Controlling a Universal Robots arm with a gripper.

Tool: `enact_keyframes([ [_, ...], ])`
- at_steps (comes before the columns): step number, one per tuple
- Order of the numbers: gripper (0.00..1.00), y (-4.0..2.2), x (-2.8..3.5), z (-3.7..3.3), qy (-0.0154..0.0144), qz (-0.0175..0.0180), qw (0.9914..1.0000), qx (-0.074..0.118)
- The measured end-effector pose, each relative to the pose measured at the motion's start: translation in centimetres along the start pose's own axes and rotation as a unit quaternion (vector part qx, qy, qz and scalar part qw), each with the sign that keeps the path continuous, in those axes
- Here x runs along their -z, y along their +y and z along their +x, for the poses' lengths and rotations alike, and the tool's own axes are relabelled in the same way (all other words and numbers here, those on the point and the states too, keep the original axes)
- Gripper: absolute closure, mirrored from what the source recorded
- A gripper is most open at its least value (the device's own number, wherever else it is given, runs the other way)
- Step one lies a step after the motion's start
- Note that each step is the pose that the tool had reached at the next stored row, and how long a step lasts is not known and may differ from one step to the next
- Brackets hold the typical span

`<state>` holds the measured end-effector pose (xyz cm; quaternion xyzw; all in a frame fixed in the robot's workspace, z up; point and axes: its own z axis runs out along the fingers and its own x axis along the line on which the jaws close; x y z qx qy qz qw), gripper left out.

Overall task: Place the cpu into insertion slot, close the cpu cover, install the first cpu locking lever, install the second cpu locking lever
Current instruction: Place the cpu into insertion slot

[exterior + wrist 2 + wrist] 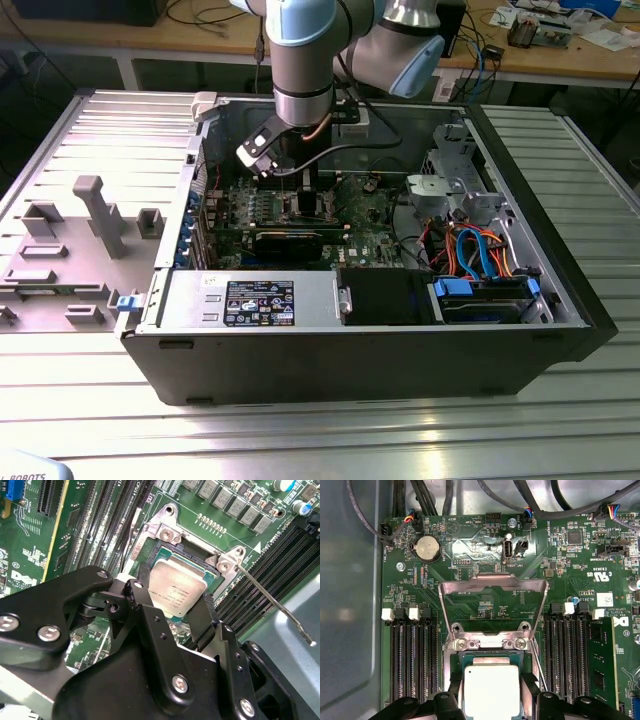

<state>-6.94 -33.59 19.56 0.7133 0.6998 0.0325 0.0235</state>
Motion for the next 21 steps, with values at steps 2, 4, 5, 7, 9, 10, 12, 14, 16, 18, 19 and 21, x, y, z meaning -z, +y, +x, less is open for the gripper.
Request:
enact_keyframes([
  [2, 0.46, 0.00, 0.00, 0.00, 0.0000, 0.0000, 1.00000, 0.000],
  [4, 0.45, 0.02, -0.05, 0.03, 0.0008, -0.0005, 1.00000, 0.000],
  [5, 0.40, 0.03, -0.08, 0.04, 0.0009, -0.0008, 1.00000, 0.000],
  [7, 0.40, 0.02, -0.04, 0.02, 0.0004, -0.0003, 1.00000, 0.000],
  [9, 0.33, 0.01, -0.02, 0.01, 0.0001, -0.0001, 1.00000, 0.000],
  [10, 0.33, 0.01, -0.02, 0.01, 0.0000, -0.0001, 1.00000, 0.000],
  [12, 0.33, 0.01, 0.13, 0.01, -0.0001, 0.0008, 1.00000, 0.000],
  [14, 0.33, 0.03, 0.18, 0.02, 0.0001, 0.0013, 1.00000, 0.000],
  [16, 0.33, 0.03, 0.19, 0.09, 0.0001, 0.0018, 1.00000, 0.000],
  [18, 0.33, 0.03, 0.18, 0.14, 0.0012, 0.0018, 1.00000, 0.000],
  [19, 0.33, 0.05, 0.15, 0.19, 0.0014, 0.0018, 1.00000, 0.000],
  [21, 0.33, 0.07, 0.13, 0.23, 0.0014, 0.0018, 1.00000, 0.000],
])
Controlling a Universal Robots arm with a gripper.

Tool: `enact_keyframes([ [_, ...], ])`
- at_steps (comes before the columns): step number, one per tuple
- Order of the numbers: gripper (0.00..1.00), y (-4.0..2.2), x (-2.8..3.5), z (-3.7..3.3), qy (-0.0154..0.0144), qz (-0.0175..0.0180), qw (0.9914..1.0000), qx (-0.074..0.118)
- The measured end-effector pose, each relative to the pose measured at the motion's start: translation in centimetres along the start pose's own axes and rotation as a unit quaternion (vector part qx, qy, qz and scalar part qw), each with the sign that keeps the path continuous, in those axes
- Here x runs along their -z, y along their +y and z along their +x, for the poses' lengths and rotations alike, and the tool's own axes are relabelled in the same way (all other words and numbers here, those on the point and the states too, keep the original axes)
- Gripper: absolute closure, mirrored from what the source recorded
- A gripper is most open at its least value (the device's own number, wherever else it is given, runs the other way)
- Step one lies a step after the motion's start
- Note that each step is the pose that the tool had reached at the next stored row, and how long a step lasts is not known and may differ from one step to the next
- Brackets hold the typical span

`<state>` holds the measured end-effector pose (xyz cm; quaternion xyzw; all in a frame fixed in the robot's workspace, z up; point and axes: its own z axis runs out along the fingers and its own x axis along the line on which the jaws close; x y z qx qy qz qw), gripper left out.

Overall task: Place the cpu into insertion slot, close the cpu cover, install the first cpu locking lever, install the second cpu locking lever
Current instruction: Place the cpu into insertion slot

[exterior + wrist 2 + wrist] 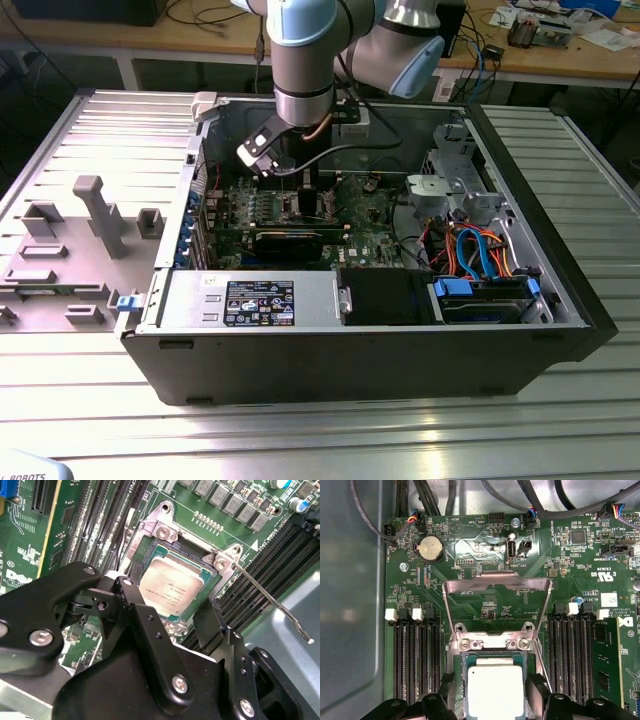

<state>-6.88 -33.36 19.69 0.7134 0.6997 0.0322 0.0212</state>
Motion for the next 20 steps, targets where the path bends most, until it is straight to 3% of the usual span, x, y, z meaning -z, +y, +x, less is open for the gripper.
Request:
enact_keyframes([
  [14, 0.33, 0.10, -0.11, 0.12, 0.0000, 0.0001, 1.00000, 0.000],
  [20, 0.33, 0.12, 0.10, 0.13, -0.0001, 0.0039, 0.99999, 0.000],
])
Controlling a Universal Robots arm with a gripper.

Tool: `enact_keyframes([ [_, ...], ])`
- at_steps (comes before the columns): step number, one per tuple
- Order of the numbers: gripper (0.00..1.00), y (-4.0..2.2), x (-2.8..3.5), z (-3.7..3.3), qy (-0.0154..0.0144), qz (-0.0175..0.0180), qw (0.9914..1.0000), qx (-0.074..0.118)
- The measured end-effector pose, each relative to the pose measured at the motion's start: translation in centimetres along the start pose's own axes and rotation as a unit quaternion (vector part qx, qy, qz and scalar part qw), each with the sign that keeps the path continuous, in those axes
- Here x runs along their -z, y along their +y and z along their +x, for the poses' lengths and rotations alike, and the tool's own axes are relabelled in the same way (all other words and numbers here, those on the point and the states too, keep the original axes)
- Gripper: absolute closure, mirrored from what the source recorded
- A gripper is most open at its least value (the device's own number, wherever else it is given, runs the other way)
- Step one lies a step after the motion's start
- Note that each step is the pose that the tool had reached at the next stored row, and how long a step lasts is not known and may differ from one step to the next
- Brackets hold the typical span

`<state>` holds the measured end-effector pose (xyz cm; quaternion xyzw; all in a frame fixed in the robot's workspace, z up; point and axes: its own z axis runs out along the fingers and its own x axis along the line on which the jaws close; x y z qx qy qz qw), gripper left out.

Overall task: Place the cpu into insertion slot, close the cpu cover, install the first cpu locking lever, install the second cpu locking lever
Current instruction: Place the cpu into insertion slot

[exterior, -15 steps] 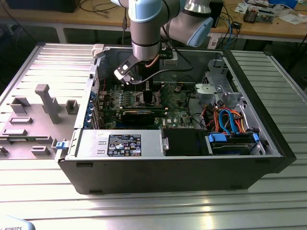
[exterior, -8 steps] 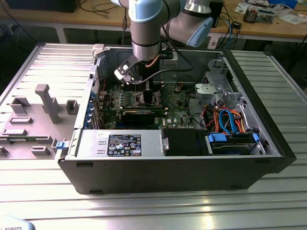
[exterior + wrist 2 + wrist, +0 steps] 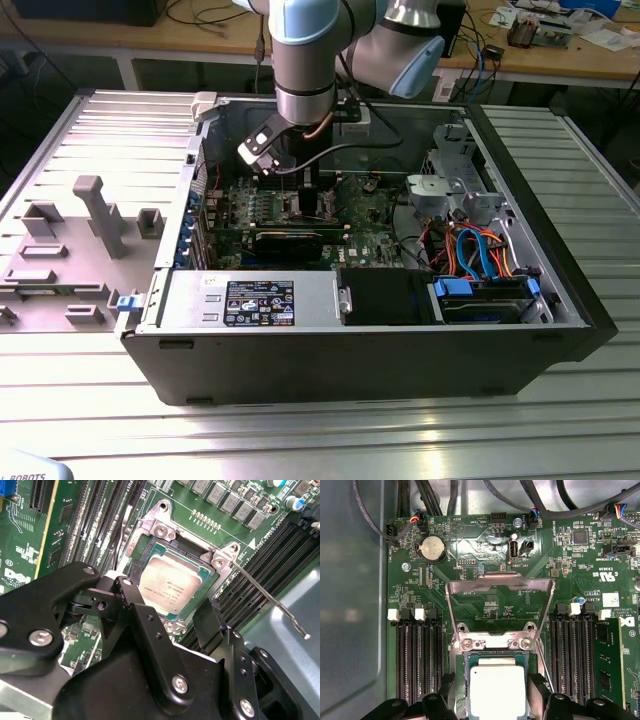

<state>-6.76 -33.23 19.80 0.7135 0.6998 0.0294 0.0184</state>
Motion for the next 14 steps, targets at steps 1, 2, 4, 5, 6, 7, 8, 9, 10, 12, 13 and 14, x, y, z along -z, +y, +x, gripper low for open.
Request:
enact_keyframes([
  [1, 0.33, 0.00, -0.03, 0.01, 0.0000, 0.0001, 1.00000, 0.000],
  [2, 0.33, 0.00, -0.05, 0.01, 0.0000, 0.0001, 1.00000, 0.000],
  [4, 0.33, 0.00, -0.07, 0.01, 0.0000, 0.0002, 1.00000, 0.000],
  [5, 0.33, -0.01, -0.08, 0.02, -0.0001, 0.0003, 1.00000, 0.000],
  [6, 0.33, 0.00, -0.09, 0.02, -0.0006, 0.0002, 1.00000, 0.000],
  [7, 0.33, 0.00, -0.04, 0.01, -0.0007, 0.0002, 1.00000, 0.000],
  [8, 0.33, 0.01, 0.06, 0.02, -0.0007, 0.0001, 1.00000, 0.000],
  [9, 0.33, 0.01, 0.16, 0.02, -0.0007, 0.0002, 1.00000, 0.000],
  [10, 0.33, 0.03, 0.37, 0.02, -0.0013, 0.0002, 1.00000, 0.000],
  [12, 0.33, 0.04, 0.53, 0.02, -0.0021, 0.0003, 1.00000, 0.000],
  [13, 0.33, 0.05, 0.65, 0.03, -0.0025, 0.0005, 1.00000, 0.000],
  [14, 0.33, 0.05, 0.75, 0.03, -0.0028, 0.0007, 1.00000, 0.000],
])
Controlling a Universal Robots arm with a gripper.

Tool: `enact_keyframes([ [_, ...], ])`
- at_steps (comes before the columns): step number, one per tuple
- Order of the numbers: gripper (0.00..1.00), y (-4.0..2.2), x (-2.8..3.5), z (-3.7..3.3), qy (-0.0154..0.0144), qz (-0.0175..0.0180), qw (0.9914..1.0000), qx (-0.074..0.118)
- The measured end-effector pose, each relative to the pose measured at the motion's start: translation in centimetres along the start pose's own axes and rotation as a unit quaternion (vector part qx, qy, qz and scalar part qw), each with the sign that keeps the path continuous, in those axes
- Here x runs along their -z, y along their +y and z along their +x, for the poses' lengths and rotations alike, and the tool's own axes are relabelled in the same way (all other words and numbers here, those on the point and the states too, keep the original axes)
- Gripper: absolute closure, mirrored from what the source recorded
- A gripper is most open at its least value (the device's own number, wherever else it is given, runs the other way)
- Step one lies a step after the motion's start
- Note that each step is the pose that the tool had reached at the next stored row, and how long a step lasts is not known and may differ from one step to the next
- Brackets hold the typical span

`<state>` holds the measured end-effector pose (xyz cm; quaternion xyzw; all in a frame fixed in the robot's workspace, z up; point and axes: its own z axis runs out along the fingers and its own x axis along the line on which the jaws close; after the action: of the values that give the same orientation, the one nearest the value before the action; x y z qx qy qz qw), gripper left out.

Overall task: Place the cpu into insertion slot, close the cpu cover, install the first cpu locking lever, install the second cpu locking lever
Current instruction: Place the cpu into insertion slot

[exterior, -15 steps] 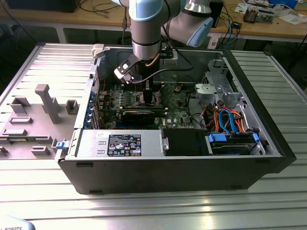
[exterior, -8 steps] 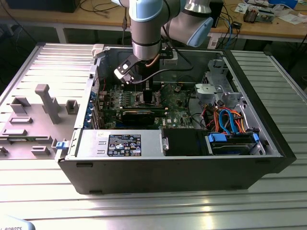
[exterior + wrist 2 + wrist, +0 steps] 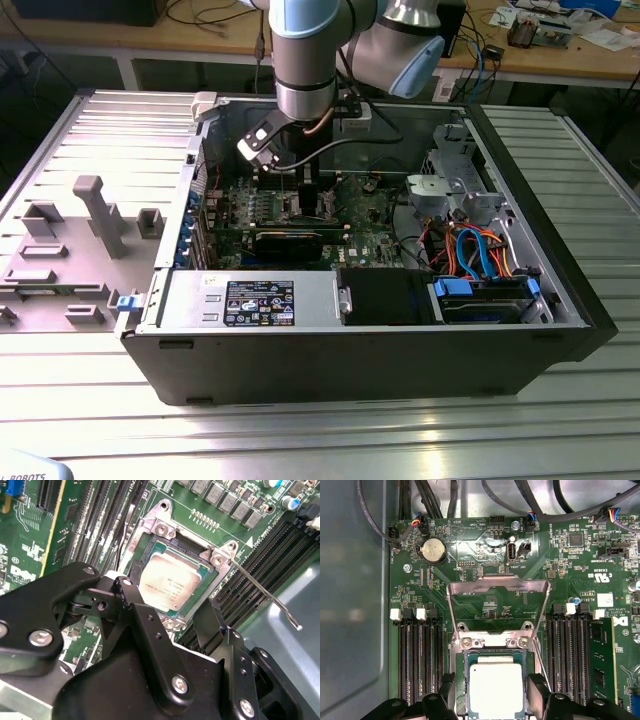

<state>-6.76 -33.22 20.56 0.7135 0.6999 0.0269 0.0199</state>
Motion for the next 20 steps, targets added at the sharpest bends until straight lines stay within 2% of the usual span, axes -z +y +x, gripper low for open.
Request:
enact_keyframes([
  [5, 0.33, 0.03, 0.50, 0.01, -0.0046, 0.0010, 0.99999, 0.000],
  [12, 0.34, 0.03, 0.51, 0.00, -0.0054, 0.0011, 0.99998, 0.000],
  [14, 0.47, 0.04, 0.58, 0.01, -0.0054, 0.0011, 0.99998, 0.000],
  [15, 0.47, 0.05, 0.65, 0.01, -0.0054, 0.0010, 0.99998, 0.000],
  [18, 0.65, 0.07, 1.05, 0.01, -0.0055, 0.0011, 0.99998, 0.000],
  [19, 0.65, 0.08, 1.18, 0.01, -0.0055, 0.0011, 0.99998, 0.000],
  [20, 0.71, 0.08, 1.27, 0.01, -0.0054, 0.0011, 0.99998, 0.000],
])
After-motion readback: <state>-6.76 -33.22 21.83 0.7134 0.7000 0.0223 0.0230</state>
